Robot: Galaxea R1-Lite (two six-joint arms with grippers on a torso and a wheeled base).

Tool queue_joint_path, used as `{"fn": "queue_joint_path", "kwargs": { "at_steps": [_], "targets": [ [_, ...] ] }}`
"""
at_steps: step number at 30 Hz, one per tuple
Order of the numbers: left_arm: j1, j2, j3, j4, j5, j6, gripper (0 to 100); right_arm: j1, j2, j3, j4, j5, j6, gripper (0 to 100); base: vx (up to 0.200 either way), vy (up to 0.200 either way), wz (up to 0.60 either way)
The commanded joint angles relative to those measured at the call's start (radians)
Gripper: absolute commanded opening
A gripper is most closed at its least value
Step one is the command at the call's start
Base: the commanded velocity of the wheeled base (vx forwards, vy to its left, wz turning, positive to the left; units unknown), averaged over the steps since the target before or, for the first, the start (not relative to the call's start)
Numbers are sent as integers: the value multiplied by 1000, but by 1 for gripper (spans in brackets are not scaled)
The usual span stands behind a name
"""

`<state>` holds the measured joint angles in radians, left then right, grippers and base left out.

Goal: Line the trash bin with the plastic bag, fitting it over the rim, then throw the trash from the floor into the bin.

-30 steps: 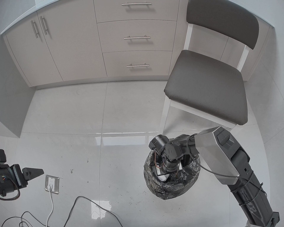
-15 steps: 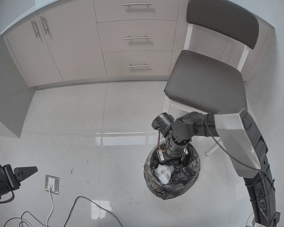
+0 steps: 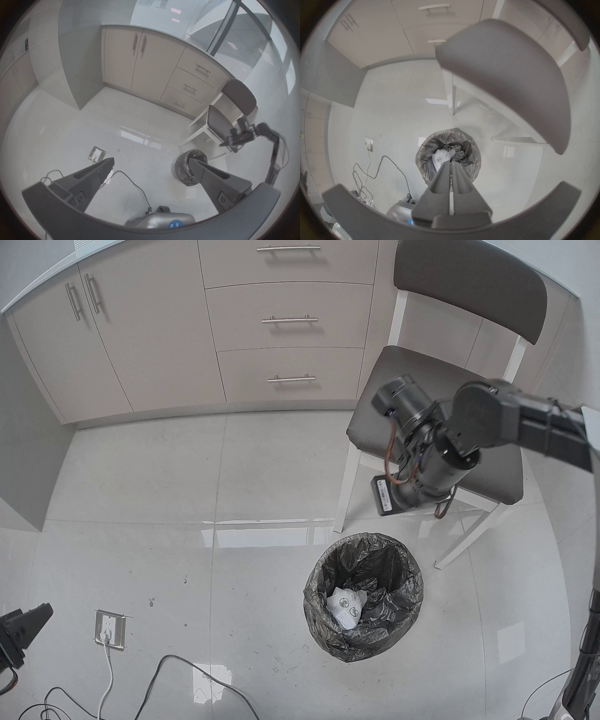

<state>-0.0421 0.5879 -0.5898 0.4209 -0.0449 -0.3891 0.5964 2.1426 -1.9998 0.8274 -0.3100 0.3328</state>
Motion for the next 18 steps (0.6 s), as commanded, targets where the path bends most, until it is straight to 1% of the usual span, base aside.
{"fn": "queue_joint_path", "kwargs": {
  "at_steps": [1,2,3,4,6,7,9,11,14,16,18],
  "targets": [
    [1,-249,127,1,77,121,100,-3,-270,0,84,-4,2,0,0,0,0],
    [1,-249,127,1,77,121,100,-3,-270,0,84,-4,2,0,0,0,0],
    [1,-329,173,3,97,177,100,-3,-326,0,125,-4,0,0,0,0,0],
    [1,-370,196,1,108,211,100,-3,-355,0,145,-6,-1,0,0,0,0],
    [4,-434,229,1,128,266,100,-3,-397,0,182,-8,-6,0,0,0,0],
    [5,-445,234,1,132,276,100,-3,-403,0,188,-9,-8,0,0,0,0],
    [10,-530,281,-1,155,352,100,-4,-464,0,222,-9,-14,0,0,0,0],
    [39,-571,314,-16,163,392,100,-7,-504,0,226,-11,-40,0,0,0,0],
    [47,-588,369,-48,168,406,100,-20,-555,0,226,-37,-83,0,0,0,0],
    [47,-588,423,-111,166,401,100,-21,-578,0,226,-66,-115,0,0,0,0],
    [47,-588,492,-258,158,388,100,-21,-618,0,226,-106,-173,0,0,0,0]
  ]
}}
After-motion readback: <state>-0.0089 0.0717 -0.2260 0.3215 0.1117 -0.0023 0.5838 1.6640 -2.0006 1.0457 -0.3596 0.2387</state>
